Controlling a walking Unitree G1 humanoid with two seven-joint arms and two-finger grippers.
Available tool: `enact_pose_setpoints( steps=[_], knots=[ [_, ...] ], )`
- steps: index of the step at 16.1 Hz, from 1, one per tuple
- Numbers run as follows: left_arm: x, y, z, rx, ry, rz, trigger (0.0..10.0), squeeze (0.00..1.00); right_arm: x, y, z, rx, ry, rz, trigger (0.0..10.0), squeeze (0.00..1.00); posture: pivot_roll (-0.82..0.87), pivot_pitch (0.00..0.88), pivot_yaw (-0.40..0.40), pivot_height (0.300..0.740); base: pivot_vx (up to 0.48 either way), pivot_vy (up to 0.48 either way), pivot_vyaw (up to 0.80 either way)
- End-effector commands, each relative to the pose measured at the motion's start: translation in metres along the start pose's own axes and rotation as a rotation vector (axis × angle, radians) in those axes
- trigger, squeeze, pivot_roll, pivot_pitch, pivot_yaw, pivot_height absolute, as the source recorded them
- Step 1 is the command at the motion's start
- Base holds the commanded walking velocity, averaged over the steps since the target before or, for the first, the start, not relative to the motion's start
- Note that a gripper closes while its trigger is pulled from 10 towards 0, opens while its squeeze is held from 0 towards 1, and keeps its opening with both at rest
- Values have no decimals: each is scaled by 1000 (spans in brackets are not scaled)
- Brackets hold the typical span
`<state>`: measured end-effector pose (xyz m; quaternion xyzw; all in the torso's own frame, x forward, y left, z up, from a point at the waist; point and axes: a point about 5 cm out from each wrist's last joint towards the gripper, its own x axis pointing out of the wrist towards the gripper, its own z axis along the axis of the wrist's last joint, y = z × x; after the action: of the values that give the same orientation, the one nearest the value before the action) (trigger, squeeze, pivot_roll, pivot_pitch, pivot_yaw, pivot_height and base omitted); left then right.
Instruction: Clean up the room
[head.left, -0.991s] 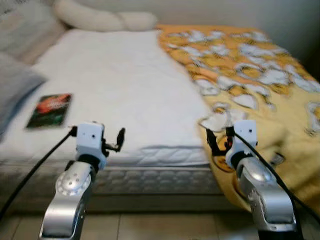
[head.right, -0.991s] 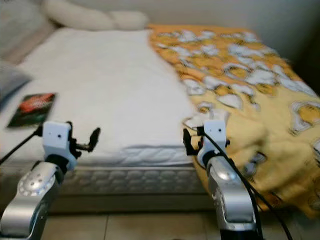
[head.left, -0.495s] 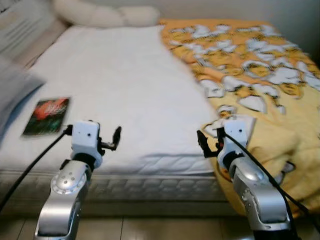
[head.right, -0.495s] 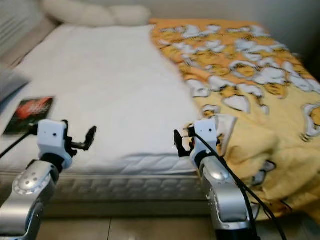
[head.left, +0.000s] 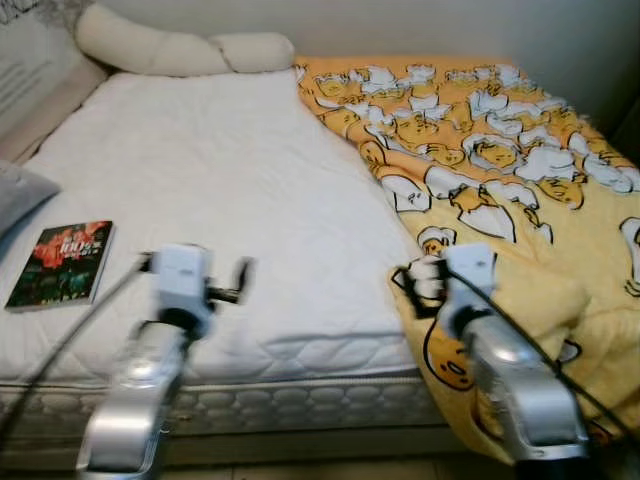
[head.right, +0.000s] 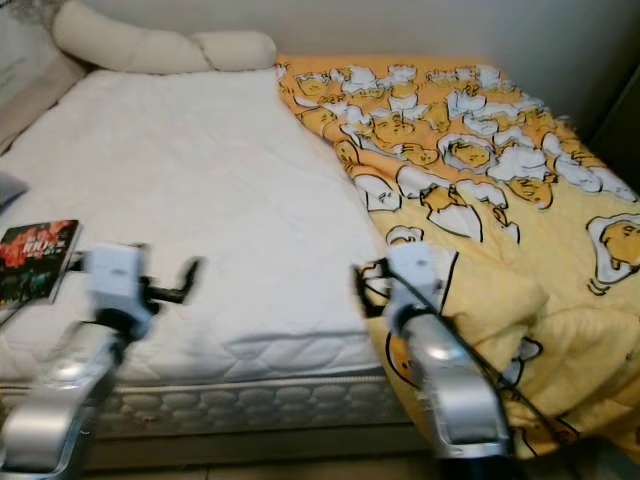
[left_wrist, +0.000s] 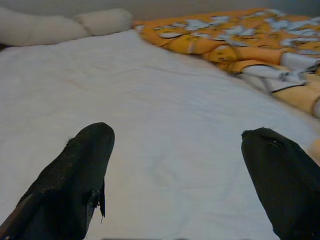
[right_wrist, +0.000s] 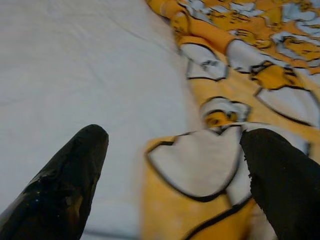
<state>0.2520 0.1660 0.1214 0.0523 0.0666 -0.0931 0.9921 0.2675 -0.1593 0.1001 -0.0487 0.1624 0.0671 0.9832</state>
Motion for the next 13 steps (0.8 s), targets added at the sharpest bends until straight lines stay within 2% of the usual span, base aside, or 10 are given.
enact_pose_setpoints(
  steps=[1, 5, 6, 7, 9, 10, 13],
  knots=[
    [-3, 9, 2, 16, -3, 28, 10000, 788, 3, 6, 7, 0, -23, 25, 10000, 0, 11, 0, -7, 740, 304, 0, 0],
    [-4, 6, 1, 31, 19, -15, 10000, 765, 13, 5, 3, -10, 25, 46, 10000, 0, 17, 0, -4, 740, 215, 0, 0],
    [-4, -3, 0, 91, 36, -115, 10000, 757, 25, 2, -5, -11, 87, 57, 10000, 906, 22, 0, -4, 740, 0, 0, 0],
    [-2, -7, 1, 113, 34, -163, 10000, 753, 33, -1, -9, -24, 120, 48, 10000, 1000, 29, 0, -3, 740, 0, 0, 0],
    [0, -9, 4, 130, 32, -212, 10000, 753, 46, -3, -13, -29, 155, 38, 10000, 1000, 35, 0, 0, 740, 0, 0, 0],
    [2, -10, 5, 145, 48, -266, 10000, 745, 60, -3, -19, -64, 213, 36, 10000, 1000, 44, 0, 5, 740, 0, 0, 0],
    [5, -12, 8, 184, 77, -385, 10000, 729, 78, -4, -26, -141, 304, 38, 10000, 1000, 63, 0, 14, 740, 0, 0, 0]
  ],
)
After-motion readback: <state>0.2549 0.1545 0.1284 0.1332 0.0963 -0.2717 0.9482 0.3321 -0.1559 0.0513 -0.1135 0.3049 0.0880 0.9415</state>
